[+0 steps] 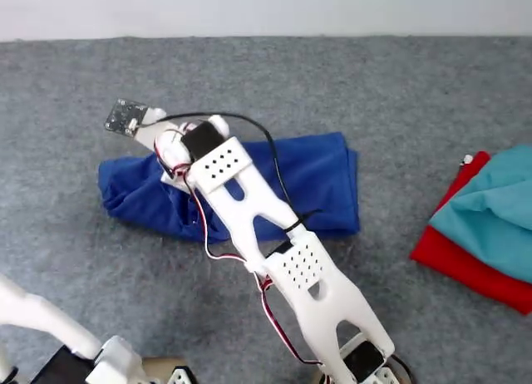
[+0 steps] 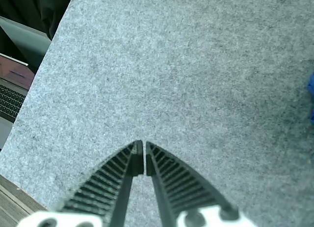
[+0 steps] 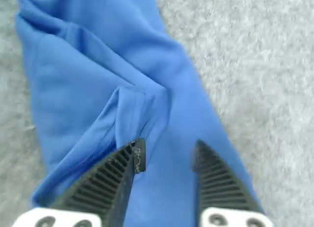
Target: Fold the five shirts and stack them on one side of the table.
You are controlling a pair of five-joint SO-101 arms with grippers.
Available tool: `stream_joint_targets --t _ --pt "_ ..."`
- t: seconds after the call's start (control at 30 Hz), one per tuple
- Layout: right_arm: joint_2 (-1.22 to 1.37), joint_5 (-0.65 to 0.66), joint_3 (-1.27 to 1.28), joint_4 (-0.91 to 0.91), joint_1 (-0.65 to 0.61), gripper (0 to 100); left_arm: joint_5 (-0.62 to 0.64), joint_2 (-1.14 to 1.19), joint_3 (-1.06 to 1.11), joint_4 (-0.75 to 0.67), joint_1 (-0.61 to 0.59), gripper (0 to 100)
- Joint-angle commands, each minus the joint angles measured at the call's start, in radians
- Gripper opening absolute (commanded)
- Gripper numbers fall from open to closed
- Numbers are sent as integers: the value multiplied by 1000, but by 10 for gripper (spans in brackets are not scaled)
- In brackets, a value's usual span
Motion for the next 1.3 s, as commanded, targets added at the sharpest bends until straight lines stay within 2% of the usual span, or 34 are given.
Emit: stream_joint_targets --t 0.0,0.17,0.4,0.5,0.63,0.73,0.83,1.1,1.27 --pt "-110 -8 -52 85 -24 30 -9 -32 -4 -6 0 15" --pt "-151 -12 -55 205 -82 9 -9 -32 -4 -5 0 15" --pt "-130 -12 -21 206 -182 9 -6 -32 -4 2 0 15" --pt "-82 -9 35 206 -157 9 -6 -32 -4 29 -2 15" --pt "2 -6 64 194 -38 9 -8 -32 -4 34 -5 15" --pt "53 12 57 134 64 9 -8 -32 -4 35 -5 15" --pt "42 23 -23 114 102 9 -8 -32 -4 37 -6 15" --pt "-4 23 -207 206 24 9 -9 -34 -8 38 -8 15" --pt "-113 -46 -117 213 -44 9 -9 -34 -10 38 -8 15"
